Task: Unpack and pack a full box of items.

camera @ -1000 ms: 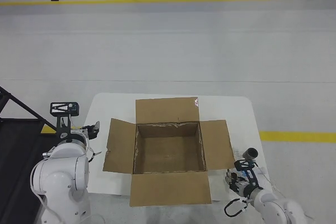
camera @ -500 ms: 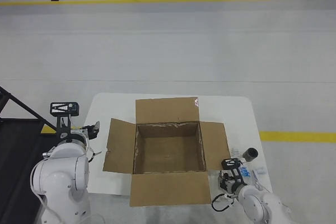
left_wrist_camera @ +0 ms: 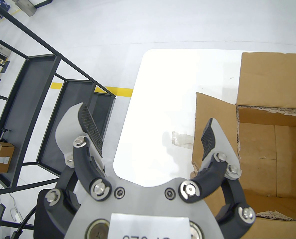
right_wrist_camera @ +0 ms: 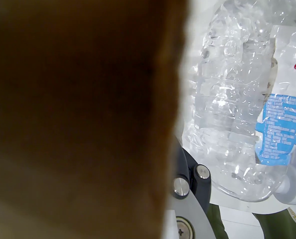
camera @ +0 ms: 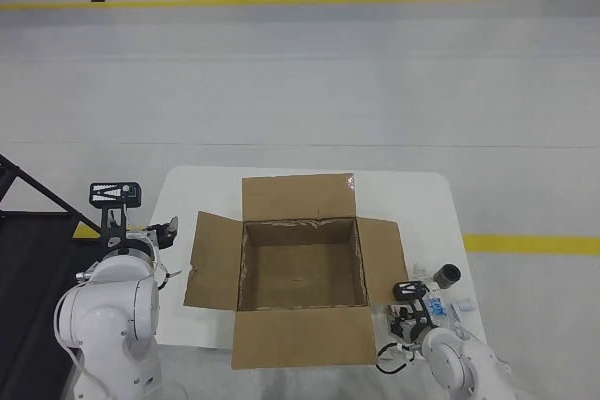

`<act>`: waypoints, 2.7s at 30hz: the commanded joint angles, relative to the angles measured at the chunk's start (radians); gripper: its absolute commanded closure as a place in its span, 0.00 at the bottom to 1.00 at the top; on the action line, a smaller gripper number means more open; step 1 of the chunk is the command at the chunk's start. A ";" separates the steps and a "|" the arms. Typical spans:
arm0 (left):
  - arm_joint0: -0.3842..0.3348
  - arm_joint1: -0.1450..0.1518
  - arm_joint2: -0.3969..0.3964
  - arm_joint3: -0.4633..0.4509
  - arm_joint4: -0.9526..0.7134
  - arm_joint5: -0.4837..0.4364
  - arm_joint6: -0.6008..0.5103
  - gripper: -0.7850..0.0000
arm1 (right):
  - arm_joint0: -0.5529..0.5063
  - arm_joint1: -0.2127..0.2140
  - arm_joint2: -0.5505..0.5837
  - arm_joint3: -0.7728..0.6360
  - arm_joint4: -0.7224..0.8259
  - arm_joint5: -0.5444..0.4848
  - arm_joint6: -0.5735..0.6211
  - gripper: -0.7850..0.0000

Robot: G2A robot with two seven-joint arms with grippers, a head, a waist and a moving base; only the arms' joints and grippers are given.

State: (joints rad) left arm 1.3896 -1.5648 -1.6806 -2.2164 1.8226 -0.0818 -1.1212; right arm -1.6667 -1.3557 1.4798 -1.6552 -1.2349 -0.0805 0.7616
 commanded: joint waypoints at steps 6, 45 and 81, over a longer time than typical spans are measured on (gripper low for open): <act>0.000 0.000 0.000 0.000 0.000 0.000 0.000 0.00 | -0.035 0.012 0.041 -0.108 0.007 -0.014 0.050 0.40; 0.000 0.000 0.000 0.000 0.000 0.000 0.000 0.00 | -0.142 0.071 0.375 -0.280 0.115 -0.041 0.151 0.24; 0.000 0.000 0.000 0.000 0.000 0.000 0.000 0.00 | -0.061 0.088 0.292 0.022 0.022 -0.053 -0.003 0.48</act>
State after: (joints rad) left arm 1.3896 -1.5648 -1.6806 -2.2164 1.8226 -0.0818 -1.1212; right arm -1.7343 -1.2681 1.7751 -1.6423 -1.2109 -0.1318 0.7554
